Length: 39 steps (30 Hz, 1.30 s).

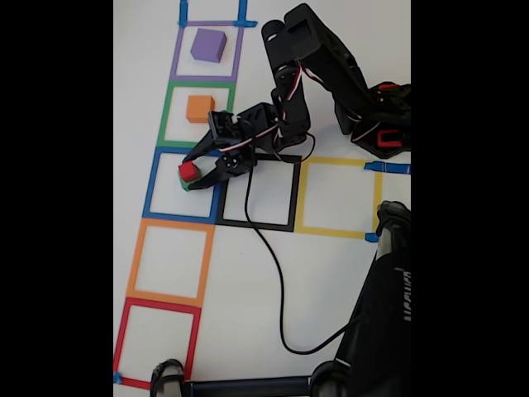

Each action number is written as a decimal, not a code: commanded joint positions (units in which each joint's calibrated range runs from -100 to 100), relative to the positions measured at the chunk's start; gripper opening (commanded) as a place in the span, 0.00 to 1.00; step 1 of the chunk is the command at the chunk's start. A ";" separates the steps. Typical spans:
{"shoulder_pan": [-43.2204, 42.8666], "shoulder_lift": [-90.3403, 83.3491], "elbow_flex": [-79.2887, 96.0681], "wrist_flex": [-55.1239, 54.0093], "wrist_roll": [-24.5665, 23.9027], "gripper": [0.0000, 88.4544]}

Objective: Tower of hanoi

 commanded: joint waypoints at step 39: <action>15.44 -67.68 4.73 64.70 0.36 0.04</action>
